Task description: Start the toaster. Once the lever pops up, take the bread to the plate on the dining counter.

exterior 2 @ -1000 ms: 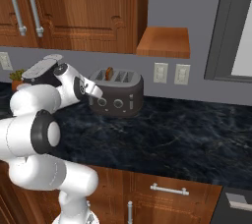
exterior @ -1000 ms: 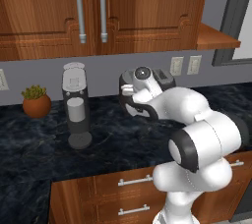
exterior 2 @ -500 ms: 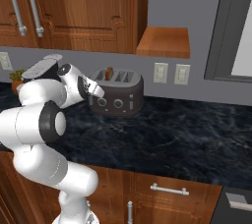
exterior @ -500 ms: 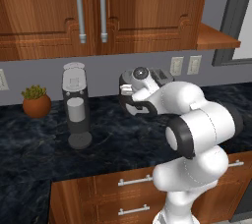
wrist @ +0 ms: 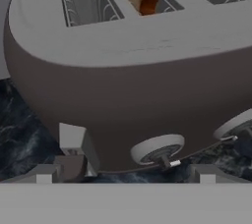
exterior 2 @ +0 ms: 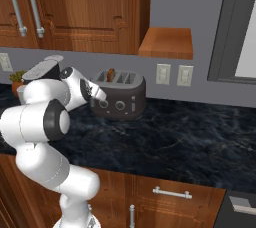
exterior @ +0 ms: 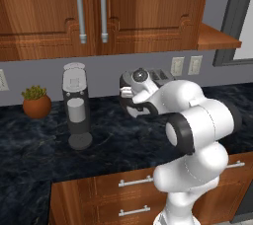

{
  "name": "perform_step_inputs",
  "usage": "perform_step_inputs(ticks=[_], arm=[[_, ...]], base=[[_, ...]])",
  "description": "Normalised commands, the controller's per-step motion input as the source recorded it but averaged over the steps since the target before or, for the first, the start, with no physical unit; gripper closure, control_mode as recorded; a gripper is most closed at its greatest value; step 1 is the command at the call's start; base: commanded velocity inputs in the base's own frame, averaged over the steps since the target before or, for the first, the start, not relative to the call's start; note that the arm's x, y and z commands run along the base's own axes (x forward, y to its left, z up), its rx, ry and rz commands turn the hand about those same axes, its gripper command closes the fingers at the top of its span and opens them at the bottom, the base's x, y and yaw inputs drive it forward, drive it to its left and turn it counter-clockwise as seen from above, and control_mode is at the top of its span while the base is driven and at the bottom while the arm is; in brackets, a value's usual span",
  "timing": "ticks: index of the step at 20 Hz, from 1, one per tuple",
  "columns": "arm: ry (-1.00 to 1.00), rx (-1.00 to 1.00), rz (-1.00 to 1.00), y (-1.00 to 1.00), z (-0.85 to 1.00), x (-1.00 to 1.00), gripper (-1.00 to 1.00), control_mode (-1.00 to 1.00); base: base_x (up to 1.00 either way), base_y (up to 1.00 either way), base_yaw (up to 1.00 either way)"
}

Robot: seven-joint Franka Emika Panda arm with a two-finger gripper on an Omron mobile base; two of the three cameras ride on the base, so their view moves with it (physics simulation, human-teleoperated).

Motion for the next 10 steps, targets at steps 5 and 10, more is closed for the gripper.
perform_step_inputs(ticks=[5, 10], arm=[[0.0, 0.0, 0.0, 0.0, -0.11, 0.0, -1.0, -1.0], [0.0, 0.0, 0.0, 0.0, -0.02, 0.0, -1.0, -1.0]], base=[[0.0, 0.0, 0.0], [0.0, 0.0, 0.0]])
